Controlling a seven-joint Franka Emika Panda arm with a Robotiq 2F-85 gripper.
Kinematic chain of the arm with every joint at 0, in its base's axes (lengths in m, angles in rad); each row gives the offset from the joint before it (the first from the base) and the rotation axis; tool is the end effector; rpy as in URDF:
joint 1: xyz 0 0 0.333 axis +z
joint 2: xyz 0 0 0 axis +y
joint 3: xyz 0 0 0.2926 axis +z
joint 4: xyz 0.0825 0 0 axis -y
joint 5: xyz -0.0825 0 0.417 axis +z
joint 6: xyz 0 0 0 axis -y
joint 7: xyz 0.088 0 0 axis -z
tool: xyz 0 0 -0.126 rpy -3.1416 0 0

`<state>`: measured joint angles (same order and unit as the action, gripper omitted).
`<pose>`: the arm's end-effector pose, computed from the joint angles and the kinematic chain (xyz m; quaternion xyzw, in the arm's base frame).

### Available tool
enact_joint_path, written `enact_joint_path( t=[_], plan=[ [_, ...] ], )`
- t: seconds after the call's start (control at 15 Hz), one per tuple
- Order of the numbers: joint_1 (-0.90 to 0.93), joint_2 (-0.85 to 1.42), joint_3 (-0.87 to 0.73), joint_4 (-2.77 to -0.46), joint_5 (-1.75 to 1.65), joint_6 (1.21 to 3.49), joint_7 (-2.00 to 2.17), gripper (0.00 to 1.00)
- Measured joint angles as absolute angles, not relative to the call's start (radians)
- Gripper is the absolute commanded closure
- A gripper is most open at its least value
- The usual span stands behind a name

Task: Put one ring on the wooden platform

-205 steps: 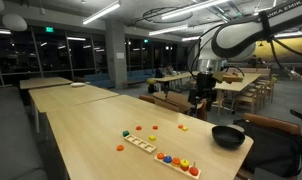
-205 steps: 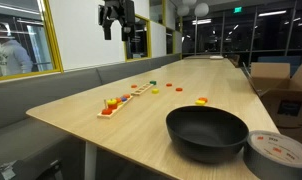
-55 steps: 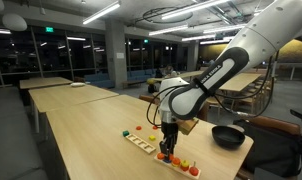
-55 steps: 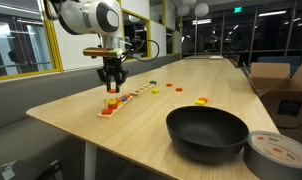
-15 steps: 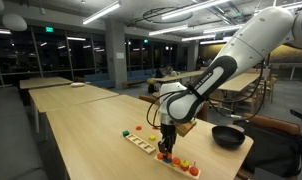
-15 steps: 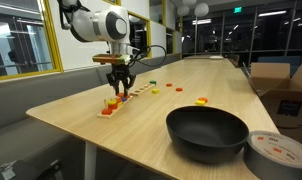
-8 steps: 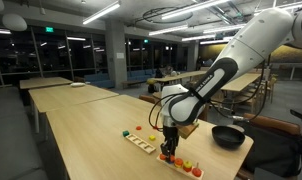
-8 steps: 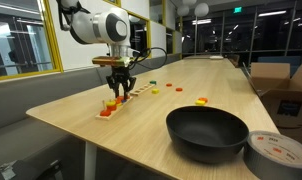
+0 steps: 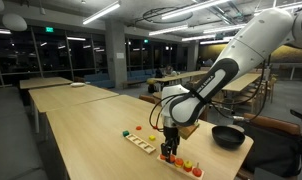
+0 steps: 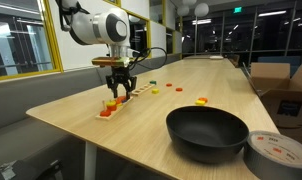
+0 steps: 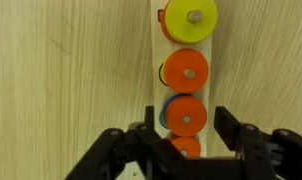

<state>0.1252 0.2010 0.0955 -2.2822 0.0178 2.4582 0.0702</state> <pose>0.5310 0.1209 0.1962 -0.9975 -0.0674 0.0142 0.0131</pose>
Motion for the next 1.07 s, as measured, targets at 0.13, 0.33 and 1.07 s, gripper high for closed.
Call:
enact_joint_path(
  t=[0.13, 0.33, 1.07],
  plan=[
    [0.125, 0.190, 0.096, -2.280, 0.018, 2.454, 0.070, 0.00],
    [0.125, 0.140, 0.096, -2.272, 0.018, 2.415, 0.070, 0.00],
    [0.082, -0.265, 0.058, -2.240, -0.019, 1.967, -0.007, 0.00]
  ],
)
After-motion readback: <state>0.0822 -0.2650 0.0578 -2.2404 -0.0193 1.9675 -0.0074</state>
